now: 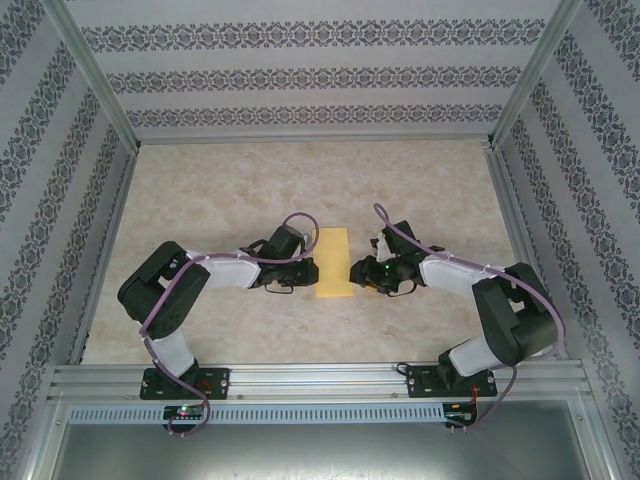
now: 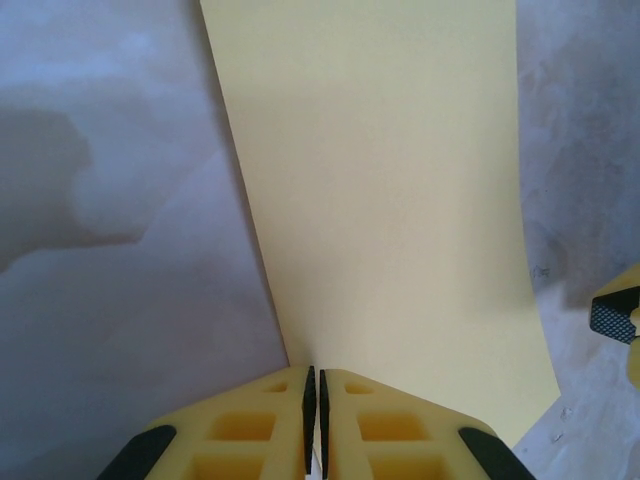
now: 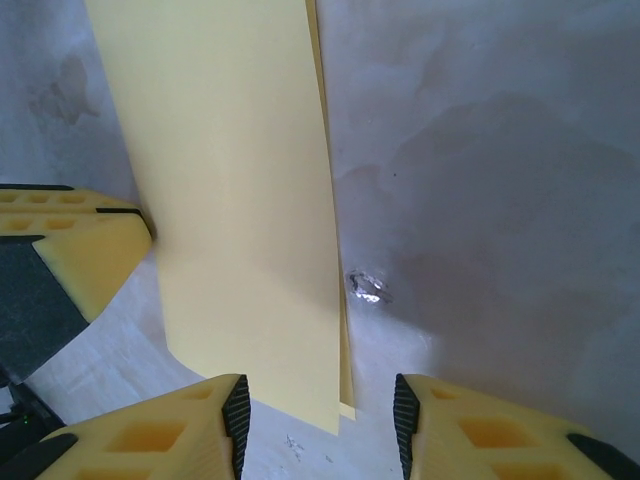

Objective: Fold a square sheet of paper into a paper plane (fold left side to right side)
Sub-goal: Fold the triangle a second time at the center of the table.

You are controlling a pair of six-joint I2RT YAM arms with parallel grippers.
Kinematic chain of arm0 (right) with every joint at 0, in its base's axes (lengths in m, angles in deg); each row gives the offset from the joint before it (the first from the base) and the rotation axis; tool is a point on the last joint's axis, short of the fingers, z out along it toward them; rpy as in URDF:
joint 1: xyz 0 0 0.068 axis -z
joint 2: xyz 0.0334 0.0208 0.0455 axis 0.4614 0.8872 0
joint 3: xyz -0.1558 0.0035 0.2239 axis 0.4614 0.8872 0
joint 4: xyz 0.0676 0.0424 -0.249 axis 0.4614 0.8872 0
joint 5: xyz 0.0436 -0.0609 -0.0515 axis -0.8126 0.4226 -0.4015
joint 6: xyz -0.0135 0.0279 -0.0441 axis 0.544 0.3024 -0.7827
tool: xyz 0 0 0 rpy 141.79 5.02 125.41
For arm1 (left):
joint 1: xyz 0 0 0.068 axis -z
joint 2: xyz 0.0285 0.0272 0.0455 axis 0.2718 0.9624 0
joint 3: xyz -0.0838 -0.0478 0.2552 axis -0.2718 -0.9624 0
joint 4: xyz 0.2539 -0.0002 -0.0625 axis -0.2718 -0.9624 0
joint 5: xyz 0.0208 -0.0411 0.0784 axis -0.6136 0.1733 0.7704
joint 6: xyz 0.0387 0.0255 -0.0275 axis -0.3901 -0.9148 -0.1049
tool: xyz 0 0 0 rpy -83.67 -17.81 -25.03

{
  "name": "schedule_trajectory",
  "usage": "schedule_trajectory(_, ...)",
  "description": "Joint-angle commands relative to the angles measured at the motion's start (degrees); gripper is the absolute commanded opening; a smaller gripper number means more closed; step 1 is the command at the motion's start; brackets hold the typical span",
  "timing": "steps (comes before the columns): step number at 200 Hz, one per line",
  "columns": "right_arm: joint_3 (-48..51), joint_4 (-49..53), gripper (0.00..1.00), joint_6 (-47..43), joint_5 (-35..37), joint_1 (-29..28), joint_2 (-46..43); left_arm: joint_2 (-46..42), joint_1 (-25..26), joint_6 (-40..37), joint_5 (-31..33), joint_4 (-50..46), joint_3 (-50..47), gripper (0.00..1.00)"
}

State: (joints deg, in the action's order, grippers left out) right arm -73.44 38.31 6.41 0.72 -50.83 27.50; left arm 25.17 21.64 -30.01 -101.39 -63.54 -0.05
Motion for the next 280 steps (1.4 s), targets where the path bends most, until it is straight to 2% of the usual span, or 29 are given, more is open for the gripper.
schedule_trajectory(1, -1.7, 0.8, 0.42, 0.8, -2.0, -0.2, 1.1, -0.3, 0.2, 0.3, 0.8, -1.7, -1.4, 0.15)
schedule_trajectory(194, -1.6, -6.6, 0.37, 7.0, -5.0, -2.7, 4.9, -1.1, 0.2, -0.1, 0.6, -1.0, -1.3, 0.15)
schedule_trajectory(234, -0.8, -8.9, 0.38, 8.3, -6.5, -2.1, 5.9, -5.4, 0.2, -2.0, 2.2, -1.2, -1.0, 0.30)
schedule_trajectory(280, -0.6, -15.9, 0.39, 10.7, -9.2, -1.2, 7.9, -14.9, 0.2, -6.1, 4.3, 2.3, -5.3, 0.41)
